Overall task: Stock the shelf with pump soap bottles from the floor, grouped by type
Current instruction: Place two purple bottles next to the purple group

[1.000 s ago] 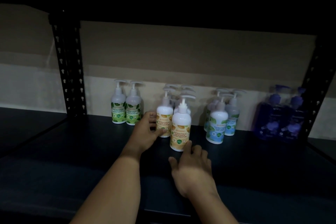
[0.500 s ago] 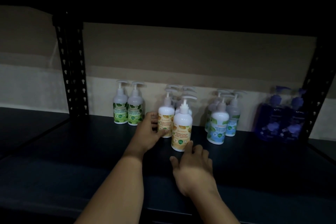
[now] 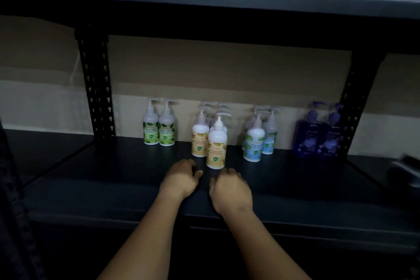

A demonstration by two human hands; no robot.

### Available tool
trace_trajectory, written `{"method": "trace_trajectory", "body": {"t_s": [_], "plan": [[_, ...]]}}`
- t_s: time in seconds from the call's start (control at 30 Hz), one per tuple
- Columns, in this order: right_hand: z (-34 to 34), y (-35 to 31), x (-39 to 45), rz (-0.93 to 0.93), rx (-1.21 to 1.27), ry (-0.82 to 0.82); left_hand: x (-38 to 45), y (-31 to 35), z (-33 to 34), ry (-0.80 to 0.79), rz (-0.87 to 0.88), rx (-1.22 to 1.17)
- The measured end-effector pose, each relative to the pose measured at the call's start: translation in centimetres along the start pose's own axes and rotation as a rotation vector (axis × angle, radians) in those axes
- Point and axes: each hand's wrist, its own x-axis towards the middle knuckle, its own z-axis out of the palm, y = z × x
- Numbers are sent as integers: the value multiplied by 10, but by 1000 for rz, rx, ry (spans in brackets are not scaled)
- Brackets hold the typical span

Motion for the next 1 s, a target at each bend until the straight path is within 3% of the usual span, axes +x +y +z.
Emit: {"method": "trace_trajectory", "body": {"t_s": [0.17,0.33,0.57,0.83,1.0], "plan": [[-6,22,-40,-111,23,-70,-62,25,-1,-42,107,58],[-17,54,-102,-184,107,27,-142,55,15,179,258,39],[-7,104,-186,-43,336,-14,-221,63,79,332,371,-437],[97,192,-261,294,387,-346,-276,-5,208,-273,135,-238],[160,223,-289,375,314,-582,-278,-35,253,-438,9,-42]]}}
